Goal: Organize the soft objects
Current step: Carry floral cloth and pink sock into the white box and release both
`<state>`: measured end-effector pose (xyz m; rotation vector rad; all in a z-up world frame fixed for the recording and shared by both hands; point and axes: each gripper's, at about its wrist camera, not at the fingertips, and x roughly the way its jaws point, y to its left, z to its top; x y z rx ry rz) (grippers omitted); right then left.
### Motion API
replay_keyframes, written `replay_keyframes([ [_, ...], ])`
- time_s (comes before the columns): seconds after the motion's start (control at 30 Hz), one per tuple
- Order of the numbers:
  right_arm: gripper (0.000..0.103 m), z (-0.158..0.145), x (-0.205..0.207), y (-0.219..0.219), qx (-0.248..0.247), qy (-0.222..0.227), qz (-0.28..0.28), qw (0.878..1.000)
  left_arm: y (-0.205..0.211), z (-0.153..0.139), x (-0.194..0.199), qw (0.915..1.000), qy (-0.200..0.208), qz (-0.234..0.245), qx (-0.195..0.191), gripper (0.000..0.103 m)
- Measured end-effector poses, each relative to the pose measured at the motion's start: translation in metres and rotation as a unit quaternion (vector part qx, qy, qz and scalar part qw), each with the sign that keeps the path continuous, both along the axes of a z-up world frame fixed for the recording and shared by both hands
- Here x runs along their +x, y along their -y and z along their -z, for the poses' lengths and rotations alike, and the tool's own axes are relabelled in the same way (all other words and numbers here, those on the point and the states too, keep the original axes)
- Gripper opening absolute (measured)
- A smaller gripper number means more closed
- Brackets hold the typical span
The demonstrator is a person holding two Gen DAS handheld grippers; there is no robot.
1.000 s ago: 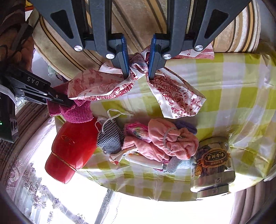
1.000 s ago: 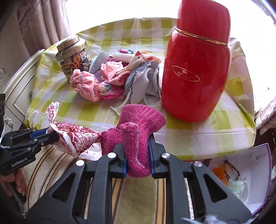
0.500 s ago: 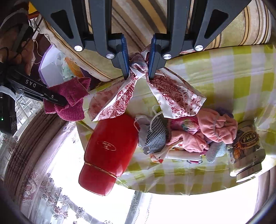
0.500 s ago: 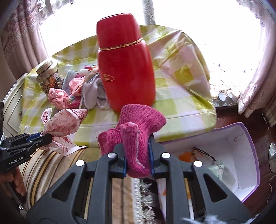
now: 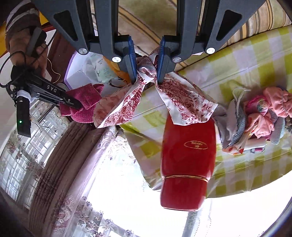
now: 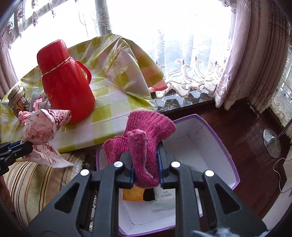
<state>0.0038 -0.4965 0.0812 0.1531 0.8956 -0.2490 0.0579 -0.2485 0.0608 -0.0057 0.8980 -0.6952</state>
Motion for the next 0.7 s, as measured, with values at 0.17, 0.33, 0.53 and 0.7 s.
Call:
replay_keyframes([
  [0.17,0.023,-0.002,-0.009,0.02,-0.018,-0.002,0.025,1.0,0.036,-0.006,-0.007,0.9992,0.001,0.04,-0.01,0.022],
  [0.33,0.025,-0.003,-0.013,0.037,-0.026,0.001,0.046,0.999,0.065,-0.007,-0.007,0.9978,-0.004,0.065,-0.015,0.026],
  [0.53,0.044,-0.006,-0.015,0.043,-0.034,0.01,0.05,0.998,0.083,-0.007,-0.004,0.9977,-0.004,0.065,-0.019,0.066],
  [0.7,0.059,-0.008,-0.017,0.041,-0.045,0.017,0.051,0.998,0.077,-0.006,-0.004,0.9985,-0.001,0.054,-0.012,0.067],
])
